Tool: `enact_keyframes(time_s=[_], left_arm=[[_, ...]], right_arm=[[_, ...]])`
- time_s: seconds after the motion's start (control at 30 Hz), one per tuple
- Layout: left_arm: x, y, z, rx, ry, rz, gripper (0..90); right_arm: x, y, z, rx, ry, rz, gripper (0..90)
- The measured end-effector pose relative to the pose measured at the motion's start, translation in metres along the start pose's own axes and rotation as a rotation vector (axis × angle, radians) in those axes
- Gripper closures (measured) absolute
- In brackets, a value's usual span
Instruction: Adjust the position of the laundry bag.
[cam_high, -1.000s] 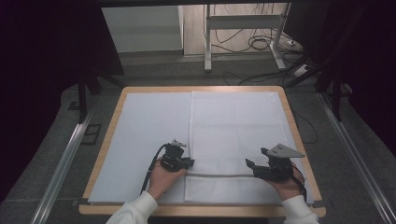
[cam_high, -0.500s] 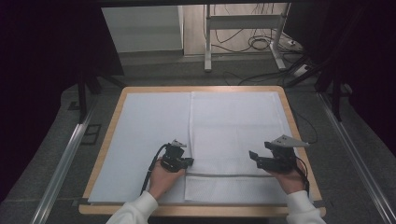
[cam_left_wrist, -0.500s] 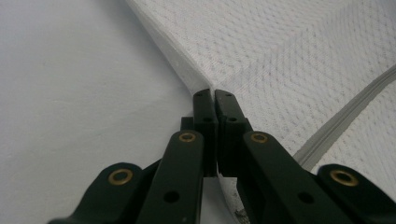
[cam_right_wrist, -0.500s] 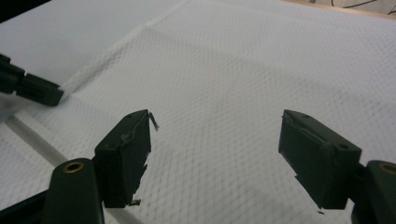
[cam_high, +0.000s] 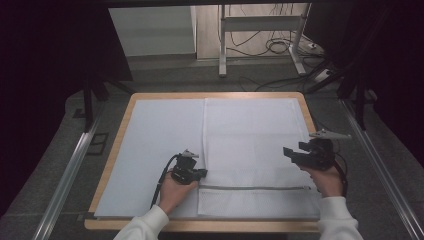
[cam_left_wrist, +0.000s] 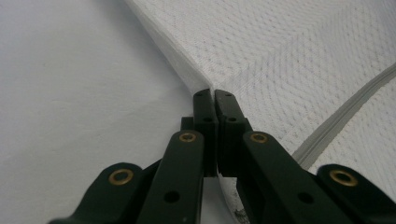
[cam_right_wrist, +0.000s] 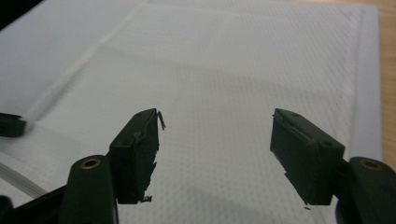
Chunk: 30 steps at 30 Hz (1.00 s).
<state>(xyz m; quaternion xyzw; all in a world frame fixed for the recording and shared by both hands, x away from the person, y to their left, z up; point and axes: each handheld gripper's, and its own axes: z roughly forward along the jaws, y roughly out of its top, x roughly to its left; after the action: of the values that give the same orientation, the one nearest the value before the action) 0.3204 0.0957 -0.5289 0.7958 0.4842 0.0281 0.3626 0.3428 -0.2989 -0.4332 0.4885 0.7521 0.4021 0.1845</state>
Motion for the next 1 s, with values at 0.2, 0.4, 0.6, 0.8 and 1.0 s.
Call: enact_keyframes(time_s=[0.2,0.4,0.6,0.8,1.0], left_arm=[[0.000,0.000,0.000,-0.003,-0.002,-0.001,89.1],[0.000,0.001,0.000,-0.002,-0.008,0.002,89.0],[0.000,0.001,0.000,-0.003,-0.009,-0.001,89.0],[0.000,0.002,0.000,-0.003,-0.011,-0.003,89.1],[0.000,0.002,0.000,0.000,-0.012,-0.002,89.0]], right_arm=[[-0.025,-0.023,0.001,0.102,-0.109,0.012,40.3],[-0.041,-0.032,0.003,0.163,-0.152,0.019,46.4],[-0.053,-0.040,0.006,0.204,-0.169,0.040,47.9],[-0.060,-0.045,0.011,0.241,-0.171,0.056,48.5],[-0.064,-0.050,0.015,0.278,-0.164,0.074,51.4]])
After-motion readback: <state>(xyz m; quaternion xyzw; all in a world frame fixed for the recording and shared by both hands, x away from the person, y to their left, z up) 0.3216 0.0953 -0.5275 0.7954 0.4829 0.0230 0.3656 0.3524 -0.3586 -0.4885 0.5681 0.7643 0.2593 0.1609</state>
